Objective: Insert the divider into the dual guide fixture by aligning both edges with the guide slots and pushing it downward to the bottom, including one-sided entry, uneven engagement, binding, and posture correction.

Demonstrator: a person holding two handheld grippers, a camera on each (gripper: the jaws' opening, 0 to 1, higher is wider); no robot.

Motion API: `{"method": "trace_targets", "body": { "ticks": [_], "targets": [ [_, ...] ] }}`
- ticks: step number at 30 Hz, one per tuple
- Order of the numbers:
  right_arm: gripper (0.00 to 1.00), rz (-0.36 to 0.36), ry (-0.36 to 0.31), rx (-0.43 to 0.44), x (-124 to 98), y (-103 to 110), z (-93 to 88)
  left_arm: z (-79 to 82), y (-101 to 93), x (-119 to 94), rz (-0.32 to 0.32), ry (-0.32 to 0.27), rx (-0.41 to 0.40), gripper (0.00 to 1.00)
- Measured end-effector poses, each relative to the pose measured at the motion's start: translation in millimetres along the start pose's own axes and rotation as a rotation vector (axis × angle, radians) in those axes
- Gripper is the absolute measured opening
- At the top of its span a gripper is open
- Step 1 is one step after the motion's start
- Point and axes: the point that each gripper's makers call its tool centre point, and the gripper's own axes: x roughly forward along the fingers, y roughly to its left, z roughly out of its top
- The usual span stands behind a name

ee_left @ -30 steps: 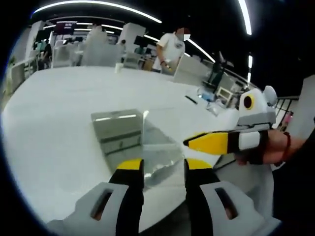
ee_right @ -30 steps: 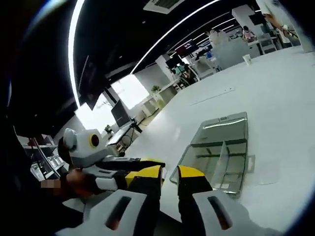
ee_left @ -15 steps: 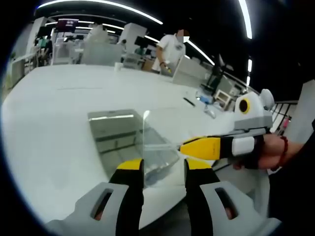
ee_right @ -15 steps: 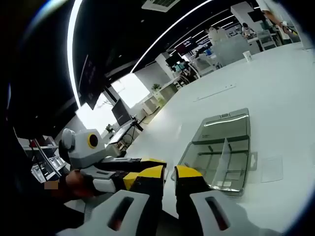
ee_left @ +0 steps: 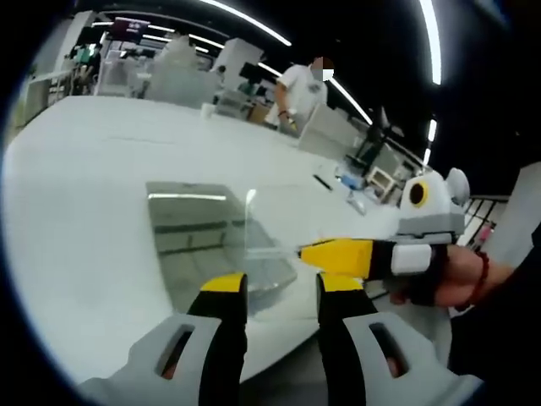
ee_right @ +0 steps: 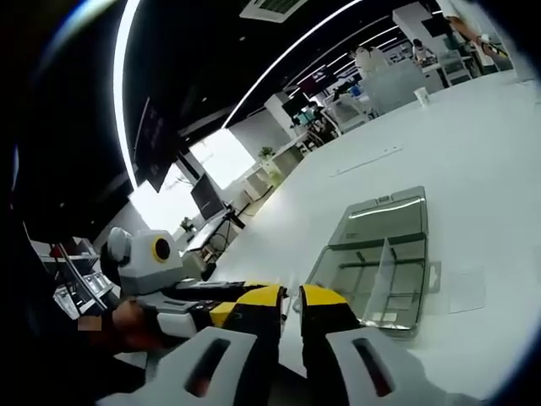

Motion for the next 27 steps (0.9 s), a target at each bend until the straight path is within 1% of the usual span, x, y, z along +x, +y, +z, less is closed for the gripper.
{"method": "trace_targets", "body": {
  "ticks": [4, 8, 9, 10, 11, 12, 13, 14, 15, 16, 17, 19, 21, 22, 23, 25, 27],
  "targets": [
    [0.01, 0.001, 0.003, 0.008, 0.6, -0.2, 0.2, -0.6, -0.5, 1.1, 0.004, -0.007, -0.026, 0.31],
    [0.01, -0.010, -0.010, 0.006, -1.5, 0.3, 1.9, -1.7, -3.2, 2.0, -0.013, -0.006, -0.069, 0.31],
    [0.01, -0.013, -0.016, 0.006, -2.0, 0.3, 3.1, -2.5, -4.2, 2.4, -0.021, 0.000, -0.077, 0.27],
    [0.01, -0.015, -0.044, -0.003, -2.0, -0.7, 8.8, -8.4, -3.0, 0.7, -0.023, 0.035, -0.051, 0.11],
    [0.01, -0.009, -0.054, 0.022, -2.6, -0.3, 12.4, -10.7, -5.0, 1.1, -0.040, 0.042, -0.047, 0.03],
    [0.01, 0.004, -0.036, 0.025, -1.8, 1.3, 11.2, -9.8, -7.7, 0.6, -0.055, 0.033, -0.065, 0.05],
    [0.01, -0.011, -0.010, 0.015, -1.1, -0.3, 8.5, -4.0, -11.0, 0.6, -0.071, -0.007, -0.064, 0.18],
    [0.01, -0.031, -0.010, -0.004, -1.8, -2.4, 8.7, -3.2, -11.8, 0.4, -0.072, -0.012, -0.060, 0.24],
    [0.01, -0.044, -0.052, -0.051, -2.9, -2.8, 15.1, -6.3, -11.7, 1.4, -0.071, 0.010, -0.056, 0.24],
    [0.00, -0.032, -0.044, -0.039, -3.6, 0.8, 13.3, -9.1, -10.4, 2.2, -0.064, 0.026, -0.046, 0.21],
    [0.00, -0.027, -0.038, -0.025, -3.0, 0.2, 13.0, -10.3, -9.0, 3.0, -0.054, 0.030, -0.046, 0.21],
    [0.01, -0.026, -0.042, -0.016, -3.1, -0.1, 13.0, -11.1, -7.8, 3.1, -0.055, 0.031, -0.054, 0.23],
    [0.01, -0.023, -0.037, -0.005, -3.1, -0.8, 12.5, -6.3, -7.2, 2.3, -0.065, 0.003, -0.080, 0.24],
    [0.01, -0.021, -0.040, 0.002, -3.3, -0.9, 12.4, -3.9, -7.8, 2.1, -0.080, -0.008, -0.108, 0.24],
    [0.01, -0.021, -0.040, 0.008, -3.2, -1.4, 12.3, -2.9, -7.4, 2.0, -0.085, -0.012, -0.119, 0.24],
    [0.01, -0.008, -0.039, 0.025, -3.2, 0.1, 11.6, -2.1, -5.4, 2.2, -0.087, -0.015, -0.123, 0.24],
    [0.01, -0.002, -0.031, 0.031, -3.1, 1.1, 10.0, -0.1, -7.0, 1.9, -0.098, -0.021, -0.110, 0.24]
  ]
}}
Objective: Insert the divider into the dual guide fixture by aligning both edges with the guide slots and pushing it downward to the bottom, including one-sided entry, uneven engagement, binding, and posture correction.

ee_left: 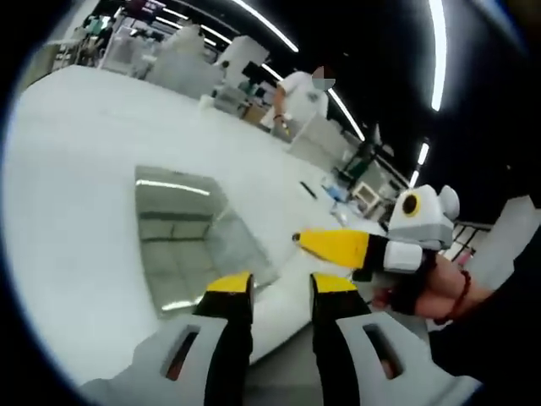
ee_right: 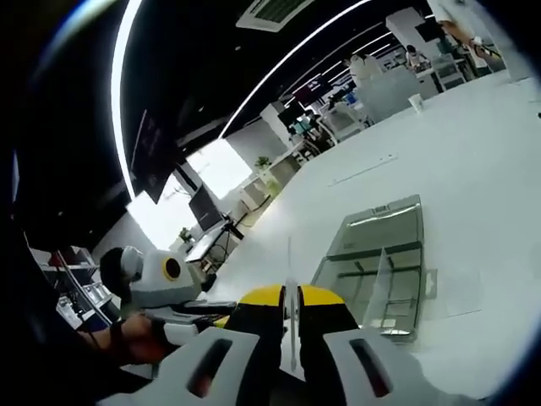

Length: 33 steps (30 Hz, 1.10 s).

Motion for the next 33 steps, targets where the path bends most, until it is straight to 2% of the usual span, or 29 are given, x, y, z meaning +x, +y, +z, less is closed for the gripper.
{"method": "trace_targets", "body": {
  "ticks": [3, 11, 16, 20, 33],
  "targets": [
    [0.01, 0.012, 0.019, 0.012, 0.6, 2.3, -4.4, -1.6, -0.9, 0.6, -0.011, 0.015, 0.008, 0.27],
    [0.01, 0.011, 0.076, 0.017, 0.1, 2.8, -16.8, -2.8, 1.3, -0.7, -0.007, 0.043, 0.100, 0.32],
    [0.01, -0.002, 0.084, 0.019, 0.8, 3.5, -15.2, -1.7, 2.6, -1.3, -0.011, 0.054, 0.110, 0.32],
    [0.00, -0.024, 0.066, 0.018, 0.8, 2.8, -10.0, -0.9, 2.6, -2.9, -0.011, 0.057, 0.105, 0.34],
    [0.00, -0.098, 0.034, 0.085, 5.0, -12.6, -0.3, 3.6, 26.1, -27.0, 0.078, 0.057, 0.170, 0.46]
  ]
}}
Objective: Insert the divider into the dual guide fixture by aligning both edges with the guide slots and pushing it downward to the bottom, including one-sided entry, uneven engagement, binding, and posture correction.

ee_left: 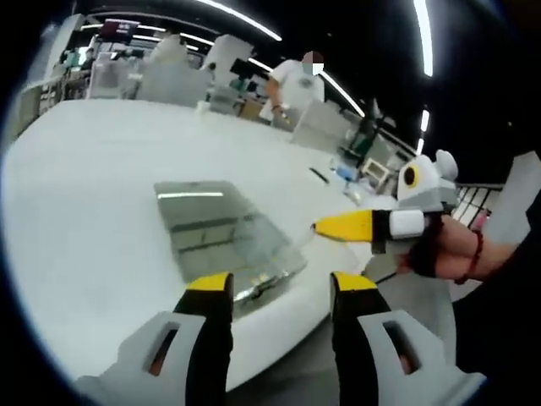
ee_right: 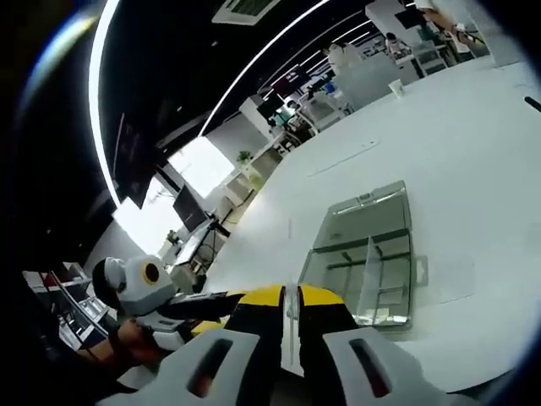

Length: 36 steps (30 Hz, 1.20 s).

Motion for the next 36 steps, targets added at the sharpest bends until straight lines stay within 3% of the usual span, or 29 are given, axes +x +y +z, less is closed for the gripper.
{"method": "trace_targets", "body": {
  "ticks": [14, 21, 31, 36],
  "targets": [
    [0.00, -0.029, -0.008, 0.040, 12.3, 2.1, 1.9, 3.5, 8.1, -7.6, -0.012, 0.005, 0.050, 0.53],
    [0.00, -0.065, -0.033, 0.038, 14.3, -0.1, 6.2, 10.1, -1.0, -11.8, -0.080, -0.047, 0.034, 0.60],
    [0.01, -0.094, -0.043, 0.053, 13.9, -3.5, 7.6, 13.0, 8.2, -13.5, -0.083, -0.046, 0.091, 0.63],
    [0.01, -0.122, -0.046, 0.049, 11.4, -6.1, 8.6, 8.8, 11.8, -13.2, -0.093, -0.015, 0.144, 0.66]
  ]
}}
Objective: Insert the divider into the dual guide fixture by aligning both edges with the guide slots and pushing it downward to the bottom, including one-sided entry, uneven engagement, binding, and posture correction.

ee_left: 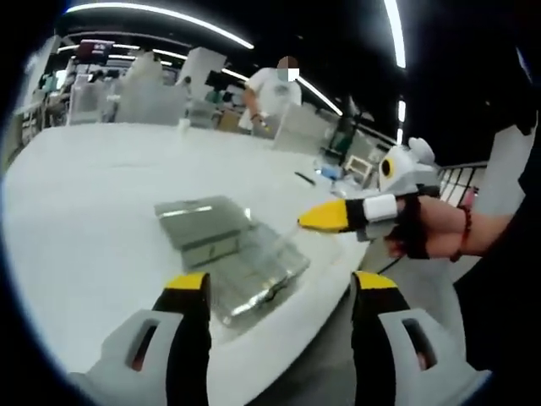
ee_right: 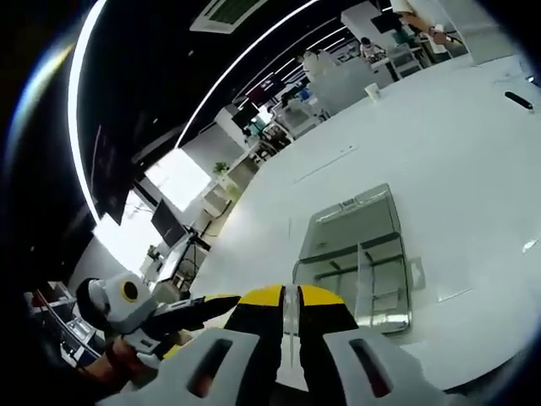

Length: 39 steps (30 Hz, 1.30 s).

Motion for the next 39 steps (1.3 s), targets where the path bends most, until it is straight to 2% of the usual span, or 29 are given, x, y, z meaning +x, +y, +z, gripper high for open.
{"method": "trace_targets", "body": {
  "ticks": [3, 10, 13, 15, 20, 23, 29, 34, 36, 39],
  "targets": [
    [0.01, -0.018, -0.003, 0.005, -0.7, -2.9, 0.7, 0.5, 1.6, -1.3, -0.001, -0.001, 0.040, 0.69],
    [0.01, -0.047, 0.003, 0.004, 0.2, -4.0, -4.2, -4.6, 1.7, -1.9, -0.017, 0.005, 0.043, 0.74],
    [0.01, -0.054, 0.000, 0.007, 0.7, -4.0, -3.6, -4.7, 3.1, -1.1, -0.019, -0.010, 0.046, 0.78],
    [0.01, -0.060, -0.002, 0.007, 1.5, -3.9, -2.9, -8.6, 5.0, -0.2, -0.029, 0.008, 0.042, 0.78],
    [0.01, -0.091, 0.002, -0.017, 2.0, -6.8, -2.3, -6.4, 7.6, -0.5, -0.036, -0.005, 0.057, 0.83],
    [0.01, -0.098, -0.012, -0.001, 1.2, -7.6, 1.2, -10.3, 8.2, 2.7, -0.047, 0.015, 0.066, 0.84],
    [0.01, -0.126, -0.023, -0.006, 3.0, -12.4, 6.2, -11.4, 7.4, 9.4, -0.071, 0.007, 0.065, 0.87],
    [0.01, -0.143, -0.040, -0.003, 4.4, -13.8, 10.0, -8.5, 6.3, 12.5, -0.081, -0.008, 0.096, 0.93],
    [0.01, -0.153, -0.035, 0.002, 6.5, -16.0, 7.8, -10.8, 7.1, 14.7, -0.088, 0.017, 0.094, 0.93],
    [0.01, -0.155, -0.017, 0.001, 11.7, -16.1, 2.2, -8.2, 8.8, 15.0, -0.081, 0.008, 0.117, 0.95]
  ]
}}
